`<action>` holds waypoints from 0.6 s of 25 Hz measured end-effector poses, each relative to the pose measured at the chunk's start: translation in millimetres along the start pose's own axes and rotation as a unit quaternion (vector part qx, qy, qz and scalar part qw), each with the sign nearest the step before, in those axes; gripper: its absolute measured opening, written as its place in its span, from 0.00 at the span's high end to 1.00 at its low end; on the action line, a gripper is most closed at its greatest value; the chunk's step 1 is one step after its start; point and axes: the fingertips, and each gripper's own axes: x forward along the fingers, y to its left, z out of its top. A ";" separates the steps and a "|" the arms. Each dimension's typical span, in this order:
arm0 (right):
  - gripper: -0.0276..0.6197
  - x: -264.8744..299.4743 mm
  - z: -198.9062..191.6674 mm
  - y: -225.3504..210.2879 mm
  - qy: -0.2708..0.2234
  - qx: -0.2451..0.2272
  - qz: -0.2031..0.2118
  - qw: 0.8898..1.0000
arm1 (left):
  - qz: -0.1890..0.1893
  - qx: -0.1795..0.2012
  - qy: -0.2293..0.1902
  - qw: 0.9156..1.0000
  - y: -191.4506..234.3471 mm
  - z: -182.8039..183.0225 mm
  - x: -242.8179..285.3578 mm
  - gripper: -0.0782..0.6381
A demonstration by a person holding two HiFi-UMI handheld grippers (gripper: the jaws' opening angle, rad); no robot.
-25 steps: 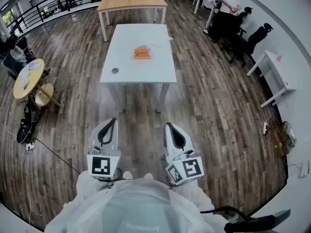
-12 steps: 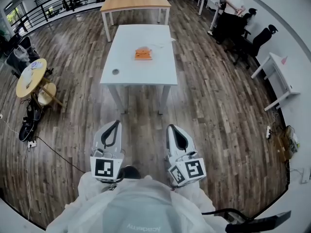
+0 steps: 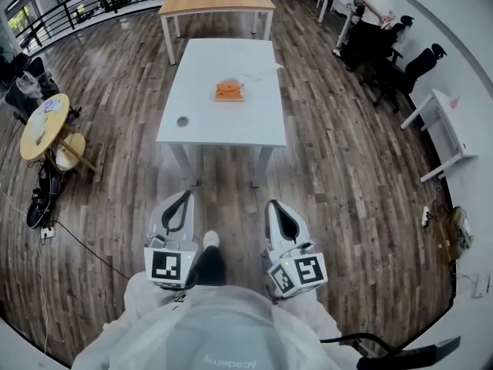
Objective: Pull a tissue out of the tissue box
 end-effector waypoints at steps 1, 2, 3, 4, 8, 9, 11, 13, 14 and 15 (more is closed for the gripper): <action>0.95 6.5 0.5 -3.0 0.000 0.000 -0.002 1.000 | -0.002 0.000 -0.001 1.000 3.6 -0.5 7.6 0.89; 0.95 13.1 1.0 -6.0 0.000 0.000 -0.005 1.000 | -0.005 0.001 -0.003 1.000 7.1 -0.5 15.2 0.89; 0.95 20.1 1.8 -8.8 0.001 0.000 -0.008 1.000 | -0.008 0.002 -0.004 1.000 10.7 -0.3 22.7 0.89; 0.95 27.6 2.7 -11.3 0.001 -0.001 -0.010 1.000 | -0.011 0.003 -0.005 1.000 14.7 -0.2 30.2 0.89; 0.95 62.9 6.8 -20.1 0.003 -0.002 -0.019 1.000 | -0.020 0.005 -0.002 1.000 34.5 -2.1 62.5 0.89; 0.95 71.9 7.4 -21.6 0.004 -0.001 -0.020 1.000 | -0.022 0.005 -0.002 1.000 40.3 -2.4 70.5 0.89; 0.95 87.8 7.5 -22.8 0.006 -0.001 -0.020 1.000 | -0.023 0.004 -0.005 1.000 52.1 -1.8 83.5 0.89; 0.95 101.7 7.3 -24.2 0.009 -0.003 -0.020 1.000 | -0.022 0.002 -0.008 1.000 62.4 -1.5 93.7 0.89; 0.95 108.3 7.5 -24.9 0.009 -0.003 -0.021 1.000 | -0.022 0.000 -0.009 1.000 67.0 -1.8 98.2 0.89; 0.95 114.9 7.7 -25.1 0.010 -0.003 -0.021 1.000 | -0.023 -0.002 -0.009 1.000 71.6 -2.5 102.5 0.89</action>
